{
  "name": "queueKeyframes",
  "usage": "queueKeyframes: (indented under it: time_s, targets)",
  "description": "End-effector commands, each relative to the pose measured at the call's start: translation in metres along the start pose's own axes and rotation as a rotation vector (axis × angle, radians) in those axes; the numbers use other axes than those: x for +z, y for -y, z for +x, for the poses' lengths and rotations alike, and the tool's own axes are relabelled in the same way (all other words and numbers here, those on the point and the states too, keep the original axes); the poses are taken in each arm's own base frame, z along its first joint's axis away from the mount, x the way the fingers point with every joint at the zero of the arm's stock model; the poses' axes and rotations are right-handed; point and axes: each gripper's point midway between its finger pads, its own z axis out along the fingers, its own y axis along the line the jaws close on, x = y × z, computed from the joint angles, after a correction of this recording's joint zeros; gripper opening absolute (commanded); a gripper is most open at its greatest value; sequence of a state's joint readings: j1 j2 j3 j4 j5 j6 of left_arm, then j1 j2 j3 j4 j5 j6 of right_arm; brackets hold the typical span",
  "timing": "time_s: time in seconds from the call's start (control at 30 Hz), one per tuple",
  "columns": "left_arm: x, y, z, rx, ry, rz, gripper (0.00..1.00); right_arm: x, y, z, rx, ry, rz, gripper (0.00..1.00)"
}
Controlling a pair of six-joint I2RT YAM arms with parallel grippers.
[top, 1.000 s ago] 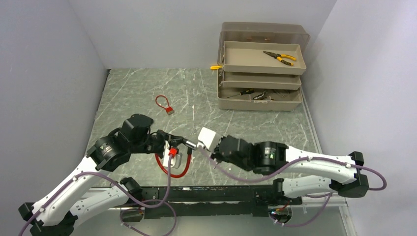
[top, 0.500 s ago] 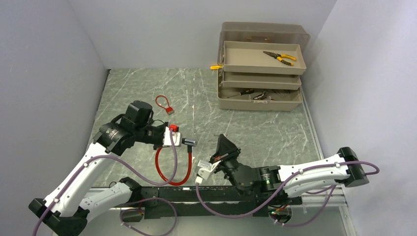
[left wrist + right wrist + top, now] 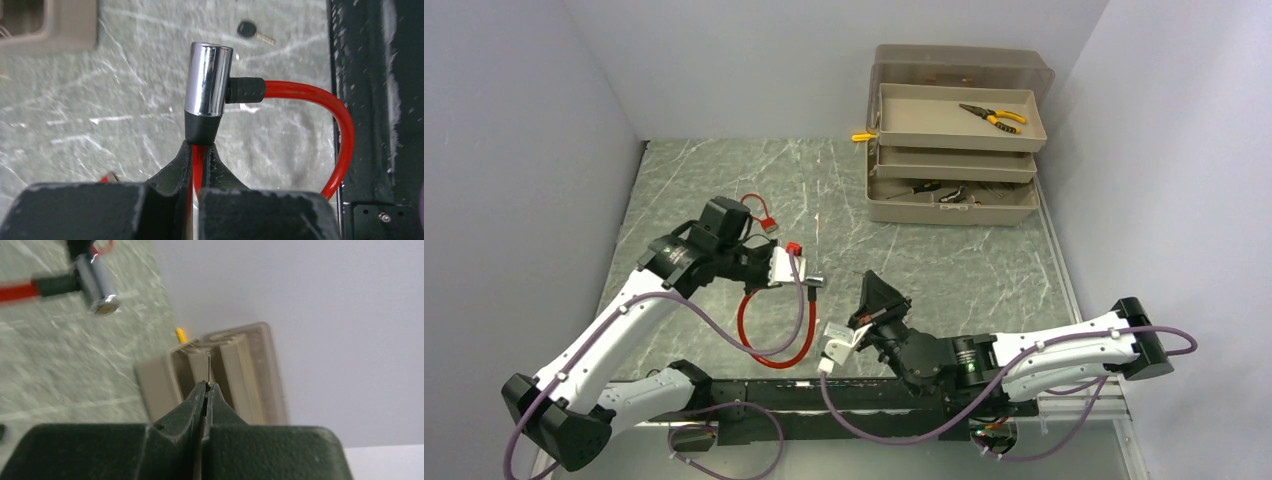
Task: Unlock with the key
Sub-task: Place the lock at the center of the board.
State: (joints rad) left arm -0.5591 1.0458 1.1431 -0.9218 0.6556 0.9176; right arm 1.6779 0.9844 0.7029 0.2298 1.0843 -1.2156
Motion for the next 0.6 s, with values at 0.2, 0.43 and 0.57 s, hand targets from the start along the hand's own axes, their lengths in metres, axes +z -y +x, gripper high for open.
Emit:
queueKeyframes:
  time_s: [0.2, 0.43, 0.57]
  targets:
    - [0.050, -0.017, 0.080, 0.105, -0.148, -0.036, 0.00, -0.012, 0.030, -0.052, 0.787, 0.189, -0.201, 0.00]
    - [0.060, -0.030, 0.065, 0.163, -0.077, -0.035, 0.55, -0.025, 0.036, -0.056, 0.972, 0.245, -0.313, 0.00]
    - [0.039, -0.033, 0.026, 0.254, 0.010, -0.025, 0.72, -0.026, 0.031, -0.051, 1.005, 0.222, -0.342, 0.00]
